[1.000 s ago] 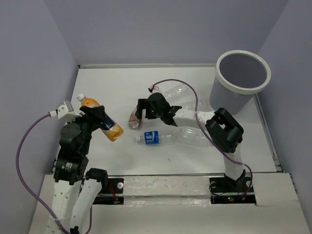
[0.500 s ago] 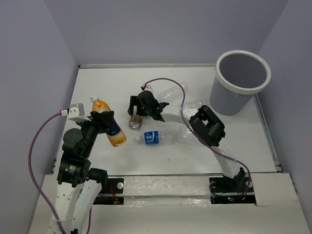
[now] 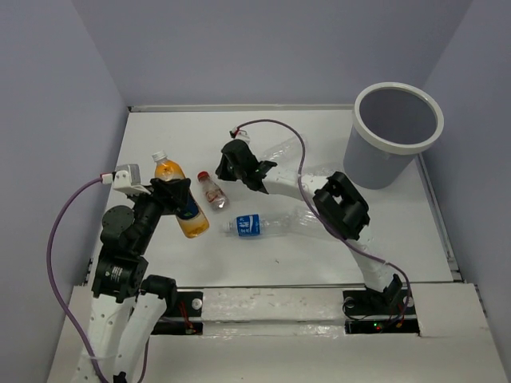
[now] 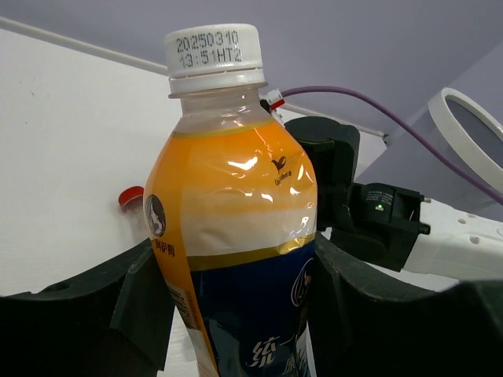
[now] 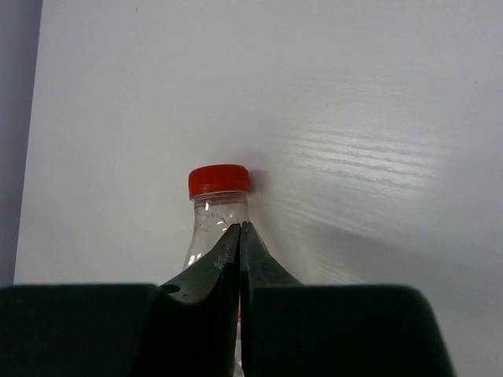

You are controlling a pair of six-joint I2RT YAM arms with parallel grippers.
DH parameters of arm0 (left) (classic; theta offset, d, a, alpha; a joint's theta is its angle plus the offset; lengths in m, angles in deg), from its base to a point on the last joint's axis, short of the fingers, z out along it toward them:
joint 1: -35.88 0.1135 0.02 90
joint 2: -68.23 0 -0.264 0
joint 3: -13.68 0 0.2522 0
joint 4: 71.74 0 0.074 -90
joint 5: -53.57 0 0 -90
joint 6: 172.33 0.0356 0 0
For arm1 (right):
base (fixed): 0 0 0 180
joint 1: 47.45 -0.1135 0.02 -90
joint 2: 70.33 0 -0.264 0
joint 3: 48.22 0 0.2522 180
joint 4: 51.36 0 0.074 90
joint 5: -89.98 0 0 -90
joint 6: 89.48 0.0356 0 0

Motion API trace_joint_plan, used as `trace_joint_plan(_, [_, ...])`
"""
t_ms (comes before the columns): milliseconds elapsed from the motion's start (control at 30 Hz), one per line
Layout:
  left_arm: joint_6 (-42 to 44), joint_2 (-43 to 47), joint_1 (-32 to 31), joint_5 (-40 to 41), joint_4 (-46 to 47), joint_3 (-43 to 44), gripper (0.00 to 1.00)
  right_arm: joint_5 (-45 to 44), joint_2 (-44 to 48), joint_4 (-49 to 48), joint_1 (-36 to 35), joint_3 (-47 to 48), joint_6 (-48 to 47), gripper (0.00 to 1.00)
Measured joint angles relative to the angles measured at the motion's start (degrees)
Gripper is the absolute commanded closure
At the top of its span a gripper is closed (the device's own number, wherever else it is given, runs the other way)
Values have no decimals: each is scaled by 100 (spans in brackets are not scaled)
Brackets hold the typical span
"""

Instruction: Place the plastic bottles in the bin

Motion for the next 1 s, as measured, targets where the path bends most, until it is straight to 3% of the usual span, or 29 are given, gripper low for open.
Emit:
trace_joint_plan(167, [-72,-280,0,-168,122,330,48,-149,621,42,0,-87,-236,100])
trace_joint_plan(200, [-96,-334,0,-214,184,391,48,-181,802,42,0,-114,-282,80])
trace_joint_plan(267, [-133,-413,0,-295,280,455,47,-188,1386,-11,13,-236,-511,51])
trace_joint_plan(367, [-162,-479,0,-313,328,494,47,136,1871,-7,39,-162,-909,34])
trace_joint_plan(500, [-90,-481,0,-66,55,680,47,1036,1902,232,66,129,-1847,23])
trace_joint_plan(733, [133,-404,0,627,-439,1805,47,2315,1338,1139,2,-293,-3204,16])
trace_joint_plan(1000, [201,-219,0,713,-560,2107,46,2251,46,2444,-404,1067,-4245,10])
